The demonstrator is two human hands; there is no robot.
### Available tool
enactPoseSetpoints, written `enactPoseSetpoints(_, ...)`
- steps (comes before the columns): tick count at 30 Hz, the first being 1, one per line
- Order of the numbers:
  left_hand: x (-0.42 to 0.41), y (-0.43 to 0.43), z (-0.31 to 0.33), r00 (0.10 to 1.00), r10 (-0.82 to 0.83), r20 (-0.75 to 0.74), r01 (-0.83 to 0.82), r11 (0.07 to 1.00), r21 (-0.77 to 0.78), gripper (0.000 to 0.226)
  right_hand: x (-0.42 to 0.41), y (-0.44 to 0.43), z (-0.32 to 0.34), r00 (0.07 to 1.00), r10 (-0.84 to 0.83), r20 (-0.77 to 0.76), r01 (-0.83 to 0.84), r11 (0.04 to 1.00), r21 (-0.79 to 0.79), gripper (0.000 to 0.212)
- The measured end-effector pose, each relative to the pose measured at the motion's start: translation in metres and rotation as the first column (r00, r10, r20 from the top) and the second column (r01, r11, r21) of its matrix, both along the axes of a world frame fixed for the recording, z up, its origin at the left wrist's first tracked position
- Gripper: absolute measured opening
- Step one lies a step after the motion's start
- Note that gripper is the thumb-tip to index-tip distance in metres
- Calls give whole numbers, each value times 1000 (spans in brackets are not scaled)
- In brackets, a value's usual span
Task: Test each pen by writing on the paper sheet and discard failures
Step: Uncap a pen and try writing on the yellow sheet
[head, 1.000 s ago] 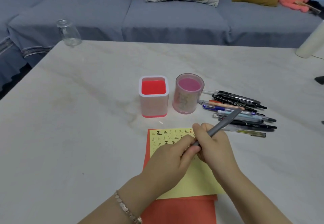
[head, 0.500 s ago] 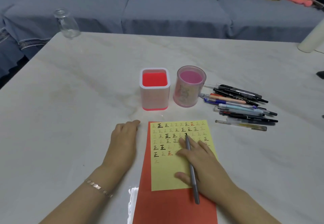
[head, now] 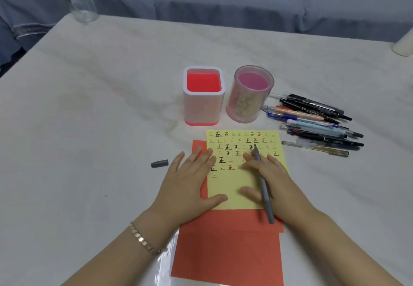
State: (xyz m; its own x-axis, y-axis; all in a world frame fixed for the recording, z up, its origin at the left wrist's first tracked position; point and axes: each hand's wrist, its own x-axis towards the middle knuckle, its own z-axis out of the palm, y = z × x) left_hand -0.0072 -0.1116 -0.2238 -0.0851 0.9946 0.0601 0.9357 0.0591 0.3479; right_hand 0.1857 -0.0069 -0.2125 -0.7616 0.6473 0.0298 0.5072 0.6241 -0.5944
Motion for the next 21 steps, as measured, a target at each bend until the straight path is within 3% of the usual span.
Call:
enactPoseSetpoints(2, -1, 0, -2, 1000, -8, 3, 8, 999, 36, 84, 1, -5, 5, 973, -145, -181, 127, 986, -108, 28)
enactPoseSetpoints(4, -2, 0, -3, 1000, -5, 8, 4, 998, 59, 80, -1, -9, 12, 901, -300, -314, 243, 947, -209, 23)
enactPoseSetpoints(7, -1, -1, -5, 1000, 8, 1, -8, 997, 73, 74, -5, -10, 18, 770, -492, -405, 345, 856, -384, 50)
enactPoseSetpoints(12, 0, -1, -10, 999, 17, 37, -21, 993, 117, 70, -27, -12, 32, 569, -682, -459, 418, 720, -553, 24)
enactPoseSetpoints(15, -1, 0, -11, 999, 18, 42, -23, 991, 134, 70, -44, -16, 33, 539, -716, -444, 462, 692, -554, 34)
enactPoseSetpoints(21, -1, 1, -11, 999, 22, 40, -27, 991, 135, 71, -73, -28, 11, 578, -698, -423, 515, 714, -475, 47)
